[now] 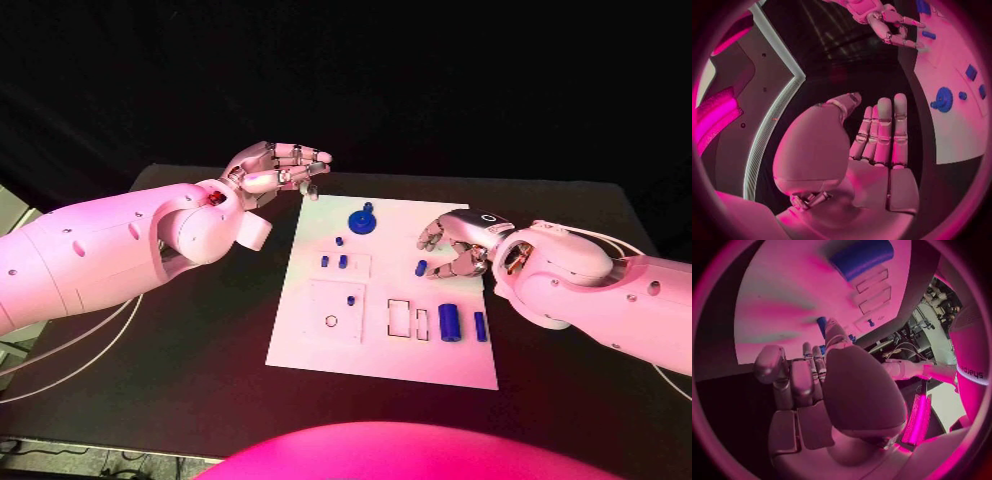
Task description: Assemble the parts on the task board
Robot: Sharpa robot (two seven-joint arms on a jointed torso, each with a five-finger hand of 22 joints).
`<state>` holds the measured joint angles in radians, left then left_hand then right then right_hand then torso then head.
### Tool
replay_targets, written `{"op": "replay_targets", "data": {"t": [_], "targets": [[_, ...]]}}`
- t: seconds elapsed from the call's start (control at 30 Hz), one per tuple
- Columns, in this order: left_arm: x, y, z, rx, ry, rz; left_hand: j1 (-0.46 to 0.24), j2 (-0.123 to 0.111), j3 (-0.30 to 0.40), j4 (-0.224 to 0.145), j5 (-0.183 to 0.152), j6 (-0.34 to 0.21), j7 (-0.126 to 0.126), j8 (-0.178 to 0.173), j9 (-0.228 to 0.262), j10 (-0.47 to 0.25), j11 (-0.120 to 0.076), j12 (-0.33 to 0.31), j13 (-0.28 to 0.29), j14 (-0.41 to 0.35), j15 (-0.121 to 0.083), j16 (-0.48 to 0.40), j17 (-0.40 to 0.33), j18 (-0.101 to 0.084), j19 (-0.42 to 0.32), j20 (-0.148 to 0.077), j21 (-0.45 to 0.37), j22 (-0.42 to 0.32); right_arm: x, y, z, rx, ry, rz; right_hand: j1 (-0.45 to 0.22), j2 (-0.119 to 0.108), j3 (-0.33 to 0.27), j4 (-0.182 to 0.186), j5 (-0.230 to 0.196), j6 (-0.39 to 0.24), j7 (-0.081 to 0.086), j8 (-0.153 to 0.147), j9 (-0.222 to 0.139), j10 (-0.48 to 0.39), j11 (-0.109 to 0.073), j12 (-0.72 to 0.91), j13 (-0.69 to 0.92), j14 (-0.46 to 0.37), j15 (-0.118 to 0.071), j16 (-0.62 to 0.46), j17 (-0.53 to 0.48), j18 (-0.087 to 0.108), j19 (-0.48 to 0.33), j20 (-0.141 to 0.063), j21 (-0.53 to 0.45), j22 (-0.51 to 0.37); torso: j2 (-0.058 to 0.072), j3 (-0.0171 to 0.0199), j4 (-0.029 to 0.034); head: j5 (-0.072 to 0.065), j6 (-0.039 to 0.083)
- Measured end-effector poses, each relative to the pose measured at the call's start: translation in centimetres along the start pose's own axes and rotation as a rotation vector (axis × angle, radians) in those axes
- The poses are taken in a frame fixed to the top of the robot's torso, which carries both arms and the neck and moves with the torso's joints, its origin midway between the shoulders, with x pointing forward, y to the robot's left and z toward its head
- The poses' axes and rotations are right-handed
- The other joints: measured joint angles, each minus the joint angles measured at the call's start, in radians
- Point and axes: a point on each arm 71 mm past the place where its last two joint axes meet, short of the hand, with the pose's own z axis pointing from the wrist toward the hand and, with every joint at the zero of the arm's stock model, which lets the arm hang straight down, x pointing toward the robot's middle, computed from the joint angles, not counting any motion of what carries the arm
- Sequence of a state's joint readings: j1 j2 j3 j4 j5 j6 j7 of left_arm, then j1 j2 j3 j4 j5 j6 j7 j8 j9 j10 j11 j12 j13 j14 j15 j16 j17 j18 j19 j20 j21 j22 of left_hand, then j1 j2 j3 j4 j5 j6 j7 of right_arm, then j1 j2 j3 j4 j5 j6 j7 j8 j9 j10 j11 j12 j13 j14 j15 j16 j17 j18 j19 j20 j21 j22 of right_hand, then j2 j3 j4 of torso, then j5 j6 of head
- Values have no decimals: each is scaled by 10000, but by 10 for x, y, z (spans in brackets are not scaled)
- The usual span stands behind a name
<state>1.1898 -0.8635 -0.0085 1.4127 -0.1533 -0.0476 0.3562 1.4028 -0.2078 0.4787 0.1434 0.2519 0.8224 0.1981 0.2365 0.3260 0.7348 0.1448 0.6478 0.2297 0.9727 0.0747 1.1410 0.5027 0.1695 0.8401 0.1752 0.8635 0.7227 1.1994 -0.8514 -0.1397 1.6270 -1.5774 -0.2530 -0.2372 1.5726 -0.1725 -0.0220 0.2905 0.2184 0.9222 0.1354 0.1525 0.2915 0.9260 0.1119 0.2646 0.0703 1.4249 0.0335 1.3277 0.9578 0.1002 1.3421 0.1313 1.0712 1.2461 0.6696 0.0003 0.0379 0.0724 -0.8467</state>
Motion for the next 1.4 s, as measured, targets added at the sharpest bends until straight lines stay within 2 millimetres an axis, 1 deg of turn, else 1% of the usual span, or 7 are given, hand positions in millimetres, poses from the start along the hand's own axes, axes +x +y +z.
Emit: {"op": "replay_targets", "data": {"t": [0.3,0.63,0.97,1.17,1.3,1.37,1.4], "targets": [[-1,0,0,-12,-11,4,0,0,0,0,0,0,0,43,-8,0,0,-29,-25,67,4,0,0,-1,0,0,30,14,8,4,3,-43,362,-84,6,389,321,17,262,306,88,60,5,716,-248,363,-14,246,-244,239,391,-1,406,-258,570,401,-2,-5,7,-14,25],[-1,1,0,-61,4,15,38,38,0,0,0,0,0,42,-7,36,36,-29,-49,67,4,0,0,-1,0,0,30,24,11,7,4,-140,397,-8,-81,476,687,6,371,430,42,60,-44,1227,-305,338,-39,344,-342,432,798,-1,636,-345,1005,620,2,-9,-1,-37,28],[-1,1,0,-108,23,21,39,38,29,29,0,0,0,42,-7,36,36,-29,-58,67,4,0,0,0,-1,0,30,23,13,7,5,-137,368,54,174,722,2282,-46,-622,1394,-133,348,-7,2427,-479,45,-9,416,-463,469,916,-161,936,-465,1625,619,2,-5,3,-39,-4],[-1,1,0,-128,31,23,38,38,29,29,0,0,0,42,-6,36,36,-29,-58,67,4,0,0,-1,0,0,30,22,14,8,5,-159,187,116,329,638,3828,-244,-1084,1671,-314,530,66,3275,-683,-107,184,417,-664,550,1024,-199,1101,-631,2012,618,0,-5,2,-39,-12],[-1,1,0,-138,32,26,39,38,29,29,0,0,0,42,-15,74,-2,-29,-69,66,4,0,0,0,-1,0,30,21,13,9,4,-177,-29,176,-259,50,5258,-611,-1126,1639,-285,711,68,3493,-646,-444,475,434,-679,559,1107,-314,1138,-667,2124,617,-1,-5,0,-57,-16],[-1,2,0,-142,33,27,38,38,29,29,0,0,0,42,-15,74,-2,-29,-69,66,4,0,0,-1,-1,0,30,21,13,9,4,-179,-134,209,-288,20,5357,-660,-1126,1563,-287,766,68,3522,-652,-461,484,434,-679,560,1109,-315,1137,-667,2124,617,-2,-5,1,-66,-23],[-1,2,0,-145,33,28,38,39,29,29,0,0,0,42,-15,74,-2,-29,-69,67,4,0,0,0,-1,0,30,21,12,9,3,-181,-207,232,-394,-81,5509,-723,-1127,1486,-295,1094,68,3551,-637,-523,531,434,-679,559,1109,-314,1138,-667,2124,617,-3,-4,2,-69,-27]]}}
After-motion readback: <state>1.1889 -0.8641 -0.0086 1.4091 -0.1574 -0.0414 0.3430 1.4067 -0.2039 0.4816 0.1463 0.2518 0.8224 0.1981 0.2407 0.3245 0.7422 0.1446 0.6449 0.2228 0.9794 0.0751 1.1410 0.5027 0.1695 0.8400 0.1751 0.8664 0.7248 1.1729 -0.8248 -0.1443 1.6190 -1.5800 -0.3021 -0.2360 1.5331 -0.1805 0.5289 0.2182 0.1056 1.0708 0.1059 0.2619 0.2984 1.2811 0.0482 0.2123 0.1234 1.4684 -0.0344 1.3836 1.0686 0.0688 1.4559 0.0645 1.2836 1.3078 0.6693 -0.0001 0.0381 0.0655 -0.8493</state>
